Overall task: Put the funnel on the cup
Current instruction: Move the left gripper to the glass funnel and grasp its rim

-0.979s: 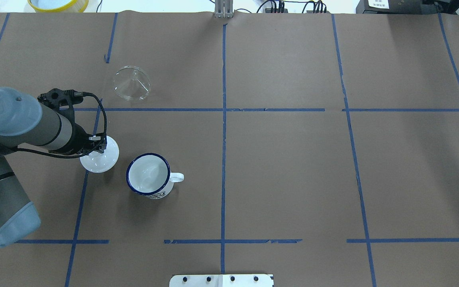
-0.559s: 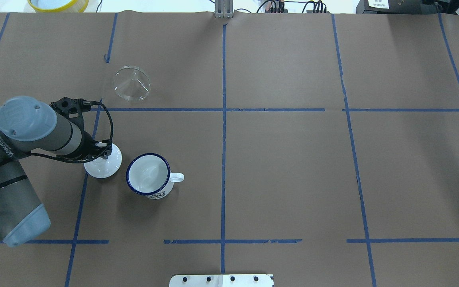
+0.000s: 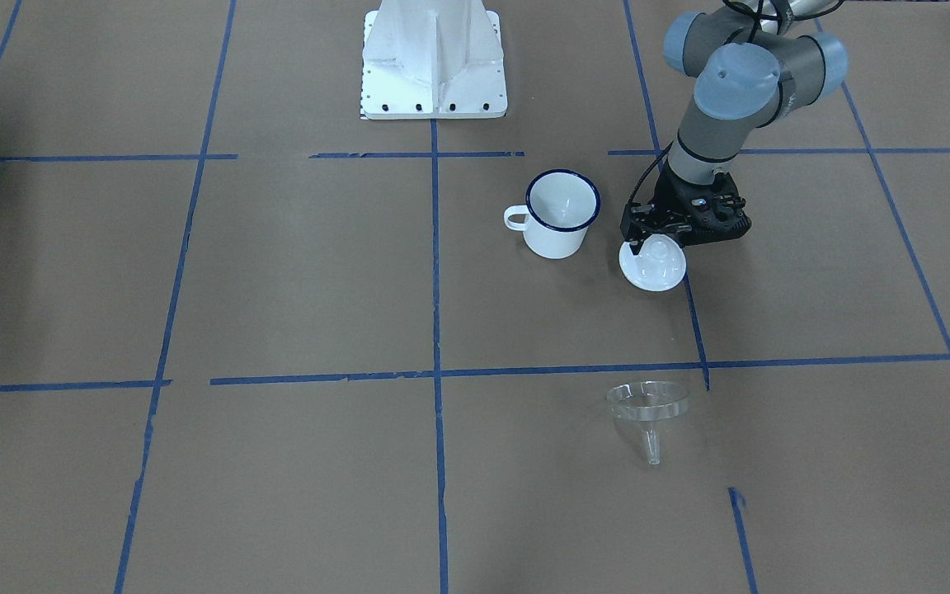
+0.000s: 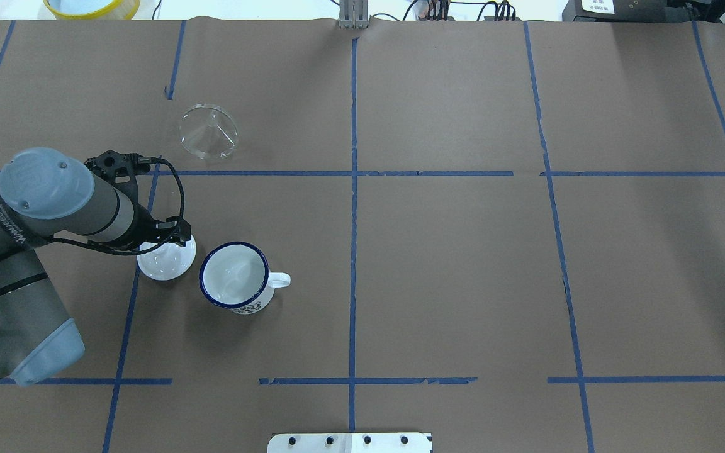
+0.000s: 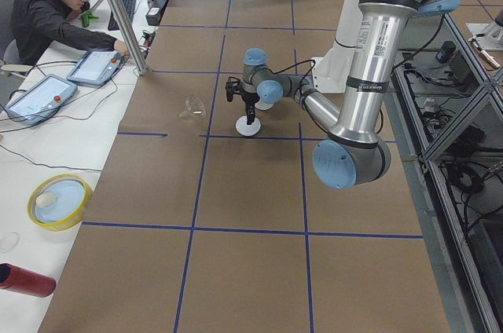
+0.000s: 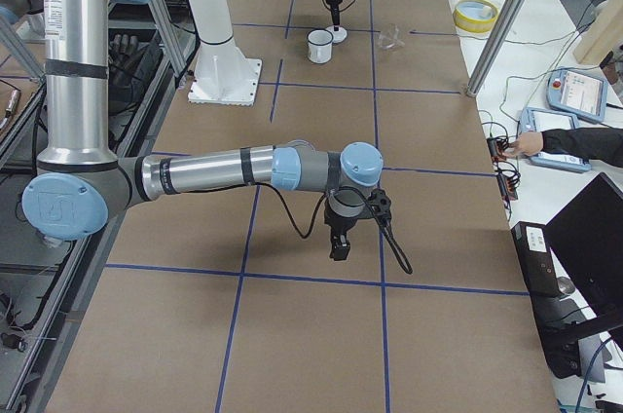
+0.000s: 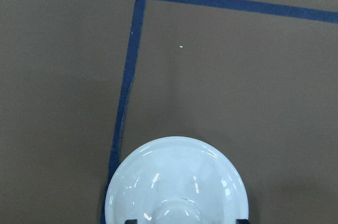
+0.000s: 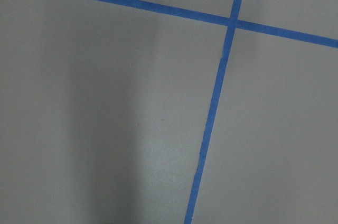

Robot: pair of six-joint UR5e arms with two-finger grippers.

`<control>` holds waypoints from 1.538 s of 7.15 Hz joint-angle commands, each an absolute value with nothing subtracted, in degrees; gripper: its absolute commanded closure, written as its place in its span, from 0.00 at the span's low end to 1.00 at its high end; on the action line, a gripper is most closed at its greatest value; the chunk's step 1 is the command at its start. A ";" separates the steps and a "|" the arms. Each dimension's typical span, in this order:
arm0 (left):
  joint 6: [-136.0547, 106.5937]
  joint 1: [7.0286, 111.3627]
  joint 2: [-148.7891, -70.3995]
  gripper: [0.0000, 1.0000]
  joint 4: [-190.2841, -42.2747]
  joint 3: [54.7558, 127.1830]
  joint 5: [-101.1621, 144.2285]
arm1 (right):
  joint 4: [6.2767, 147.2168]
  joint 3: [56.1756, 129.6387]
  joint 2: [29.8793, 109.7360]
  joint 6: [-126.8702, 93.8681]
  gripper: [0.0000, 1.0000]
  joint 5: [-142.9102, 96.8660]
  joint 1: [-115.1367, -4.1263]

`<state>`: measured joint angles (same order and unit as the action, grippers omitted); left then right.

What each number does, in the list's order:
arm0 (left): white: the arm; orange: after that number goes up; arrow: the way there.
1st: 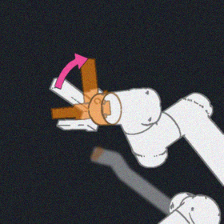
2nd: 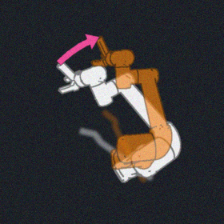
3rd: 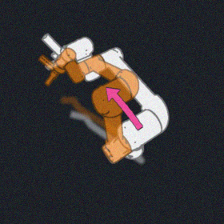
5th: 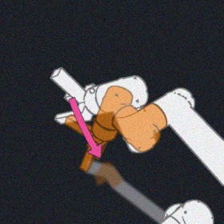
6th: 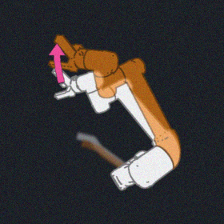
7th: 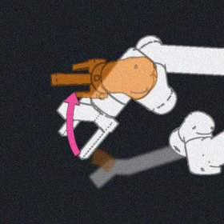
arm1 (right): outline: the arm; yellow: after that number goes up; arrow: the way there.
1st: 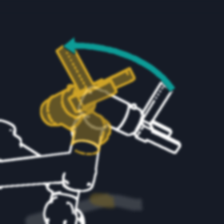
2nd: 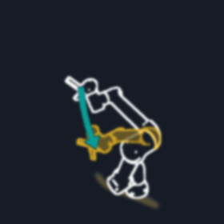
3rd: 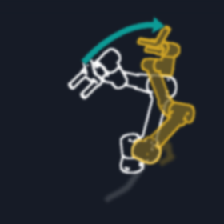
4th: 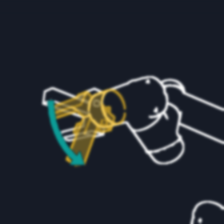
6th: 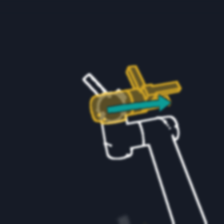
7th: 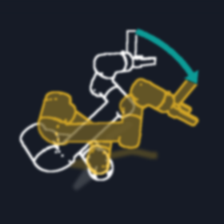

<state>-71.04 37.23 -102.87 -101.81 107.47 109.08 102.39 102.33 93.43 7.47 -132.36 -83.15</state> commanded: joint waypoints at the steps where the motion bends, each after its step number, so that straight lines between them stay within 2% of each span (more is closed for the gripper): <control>1: -71.63 42.50 -104.14 0.00 -101.08 108.99 109.25 | 102.39 102.39 93.43 7.47 0.00 -132.36 -83.14; 3: -82.28 46.14 -108.25 0.00 -100.99 106.72 109.51 | 102.39 102.31 93.43 7.47 0.00 -132.36 -83.14; 6: -104.44 46.58 -118.89 0.00 -101.78 95.31 104.45 | 102.39 102.31 93.43 7.47 0.00 -132.36 -83.14; 9: -123.69 46.23 -122.77 0.00 -110.27 85.73 95.84 | 102.39 102.39 93.43 7.47 0.00 -132.36 -83.14; 11: -130.75 46.14 -124.54 0.00 -112.66 82.45 91.44 | 102.39 102.39 93.43 7.47 0.00 -132.36 -83.14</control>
